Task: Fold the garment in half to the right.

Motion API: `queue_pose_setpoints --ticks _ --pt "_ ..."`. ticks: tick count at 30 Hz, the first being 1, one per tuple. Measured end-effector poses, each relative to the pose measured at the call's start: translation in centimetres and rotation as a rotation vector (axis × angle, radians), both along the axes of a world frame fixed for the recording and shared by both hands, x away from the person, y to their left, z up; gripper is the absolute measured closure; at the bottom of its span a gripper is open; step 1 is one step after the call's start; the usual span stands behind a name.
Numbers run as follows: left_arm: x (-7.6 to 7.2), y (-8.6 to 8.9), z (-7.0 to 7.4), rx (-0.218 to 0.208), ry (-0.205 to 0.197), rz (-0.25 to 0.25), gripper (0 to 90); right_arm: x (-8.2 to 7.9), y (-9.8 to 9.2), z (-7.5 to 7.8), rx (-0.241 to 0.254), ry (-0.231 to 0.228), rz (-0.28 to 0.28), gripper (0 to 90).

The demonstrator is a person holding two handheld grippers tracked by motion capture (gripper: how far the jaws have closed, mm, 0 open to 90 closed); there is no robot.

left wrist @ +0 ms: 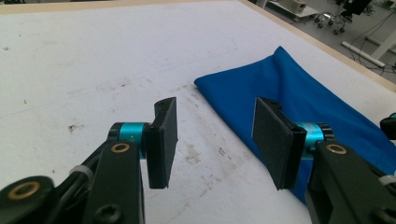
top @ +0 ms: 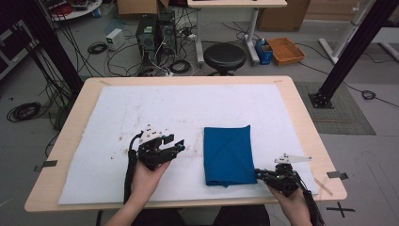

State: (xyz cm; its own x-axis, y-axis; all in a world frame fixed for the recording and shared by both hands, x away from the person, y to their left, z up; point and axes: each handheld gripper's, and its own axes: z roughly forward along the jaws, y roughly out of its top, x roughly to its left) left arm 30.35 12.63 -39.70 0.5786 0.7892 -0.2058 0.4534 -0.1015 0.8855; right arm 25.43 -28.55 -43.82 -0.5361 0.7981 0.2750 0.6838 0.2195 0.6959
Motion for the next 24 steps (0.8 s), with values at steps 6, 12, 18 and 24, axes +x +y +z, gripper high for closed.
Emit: queue_pose_setpoints --ticks 6,12,18,24 --pt "0.1 0.2 0.0 -0.007 0.002 0.007 50.4 -0.6 -0.8 -0.2 0.037 0.002 -0.021 74.7" --pt "-0.1 0.1 0.0 -0.002 -0.002 0.007 50.4 -0.7 -0.1 -0.1 0.068 0.011 -0.019 69.7" --pt "-0.1 0.0 0.0 0.000 -0.005 0.007 50.4 -0.6 0.6 -0.5 0.045 0.023 0.008 80.2" --pt "-0.1 -0.1 -0.1 0.007 0.001 0.001 50.4 -0.9 0.4 -0.2 0.014 0.005 0.016 89.7"
